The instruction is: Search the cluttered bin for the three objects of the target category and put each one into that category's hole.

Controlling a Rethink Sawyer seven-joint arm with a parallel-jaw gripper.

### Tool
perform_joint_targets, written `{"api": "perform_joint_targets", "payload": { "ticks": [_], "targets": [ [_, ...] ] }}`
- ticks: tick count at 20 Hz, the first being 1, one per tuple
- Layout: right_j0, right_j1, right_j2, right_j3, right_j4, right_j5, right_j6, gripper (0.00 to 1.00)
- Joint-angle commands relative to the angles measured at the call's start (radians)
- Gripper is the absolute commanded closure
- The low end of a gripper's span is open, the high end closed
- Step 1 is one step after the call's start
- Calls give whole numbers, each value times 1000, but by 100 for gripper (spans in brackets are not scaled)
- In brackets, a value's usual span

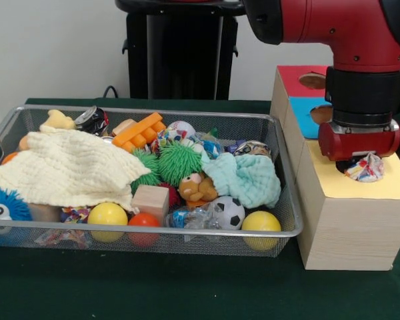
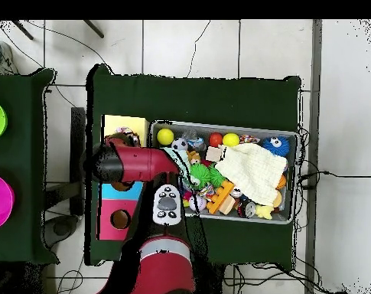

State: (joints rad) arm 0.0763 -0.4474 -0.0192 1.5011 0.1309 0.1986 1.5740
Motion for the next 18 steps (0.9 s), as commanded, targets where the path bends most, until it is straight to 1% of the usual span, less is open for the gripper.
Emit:
{"api": "perform_joint_targets", "payload": {
  "ticks": [1, 4, 8, 11, 12, 15, 18],
  "targets": [
    [-31, 124, -21, 85, -2, 24, 196, 0],
    [-25, 121, -27, 80, 7, 44, 194, 0],
    [-29, 123, -22, 83, 8, 34, 194, 0],
    [-28, 123, -24, 81, 10, 45, 194, 0],
    [-28, 123, -25, 81, 11, 49, 194, 100],
    [-26, 121, -27, 78, 10, 34, 192, 100],
    [-18, 115, -37, 75, 12, 50, 193, 100]
  ]
}}
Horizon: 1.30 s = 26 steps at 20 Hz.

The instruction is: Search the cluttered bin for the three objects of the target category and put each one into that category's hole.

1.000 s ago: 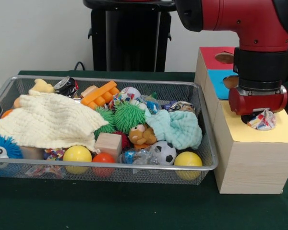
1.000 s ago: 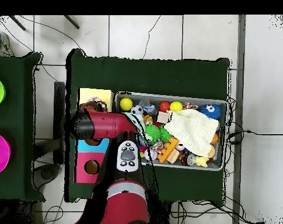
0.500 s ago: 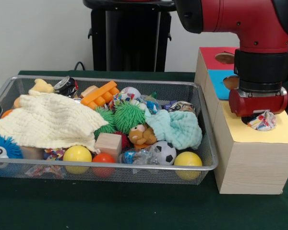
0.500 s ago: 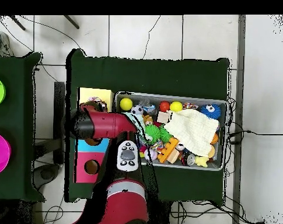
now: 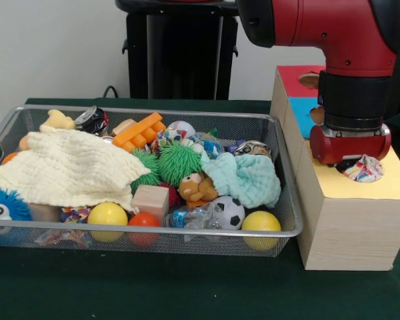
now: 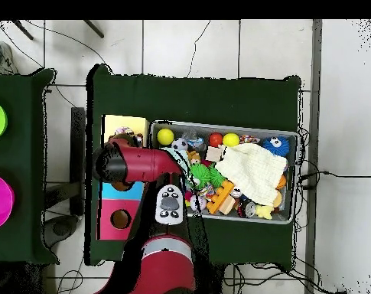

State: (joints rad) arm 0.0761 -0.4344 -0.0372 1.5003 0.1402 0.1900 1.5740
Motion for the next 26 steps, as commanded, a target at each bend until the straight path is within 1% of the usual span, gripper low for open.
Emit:
{"api": "perform_joint_targets", "payload": {
  "ticks": [1, 5, 8, 14, 16, 19, 22, 26],
  "targets": [
    [-17, 98, -20, 79, 3, 61, 192, 100],
    [-20, 70, -20, 92, 2, 100, 182, 100],
    [-27, 30, -10, 111, 7, 141, 175, 100],
    [-4, -117, -30, 165, 25, 264, 187, 100],
    [6, -142, -41, 160, 26, 304, 192, 100],
    [17, -172, -53, 160, 24, 342, 198, 100],
    [19, -185, -56, 156, 24, 369, 199, 100],
    [17, -189, -51, 162, 24, 368, 201, 100]
  ]
}}
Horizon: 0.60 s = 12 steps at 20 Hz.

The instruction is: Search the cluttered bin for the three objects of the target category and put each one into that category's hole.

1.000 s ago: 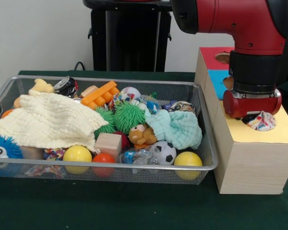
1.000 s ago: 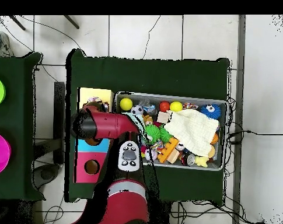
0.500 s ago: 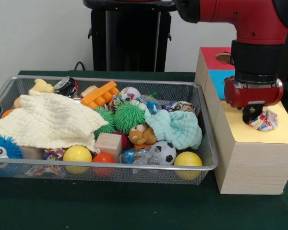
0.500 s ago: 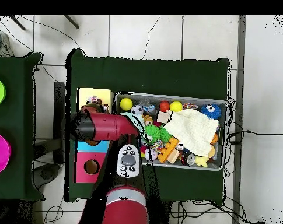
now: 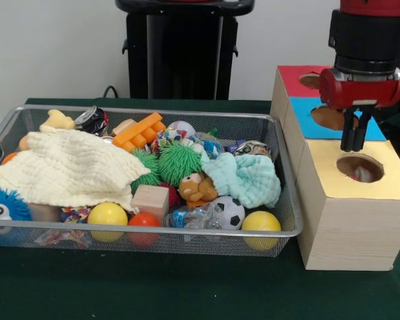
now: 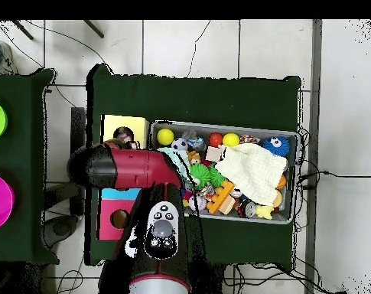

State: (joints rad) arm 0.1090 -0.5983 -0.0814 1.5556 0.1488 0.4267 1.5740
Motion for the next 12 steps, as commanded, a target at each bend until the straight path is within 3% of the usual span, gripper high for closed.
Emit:
{"api": "perform_joint_targets", "payload": {
  "ticks": [1, 12],
  "targets": [
    [-17, -25, -6, 108, 15, 128, 201, 100],
    [-13, -17, -13, 69, 17, 113, 205, 100]
  ]
}}
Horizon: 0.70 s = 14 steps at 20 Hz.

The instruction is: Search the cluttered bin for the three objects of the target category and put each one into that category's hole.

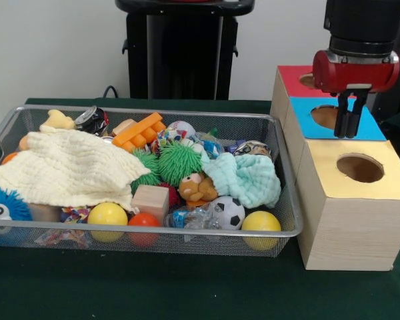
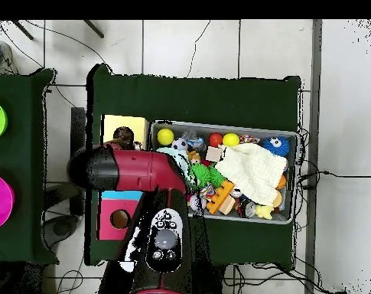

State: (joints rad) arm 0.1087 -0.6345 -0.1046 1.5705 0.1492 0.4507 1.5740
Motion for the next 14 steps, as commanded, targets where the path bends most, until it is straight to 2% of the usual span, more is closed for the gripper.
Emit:
{"api": "perform_joint_targets", "payload": {
  "ticks": [1, 7, 14],
  "targets": [
    [-14, 15, 10, 52, 15, 91, 200, 100],
    [-68, -25, -14, 31, -34, 188, 98, 100],
    [-154, -56, -13, -41, -95, 306, -22, 100]
  ]
}}
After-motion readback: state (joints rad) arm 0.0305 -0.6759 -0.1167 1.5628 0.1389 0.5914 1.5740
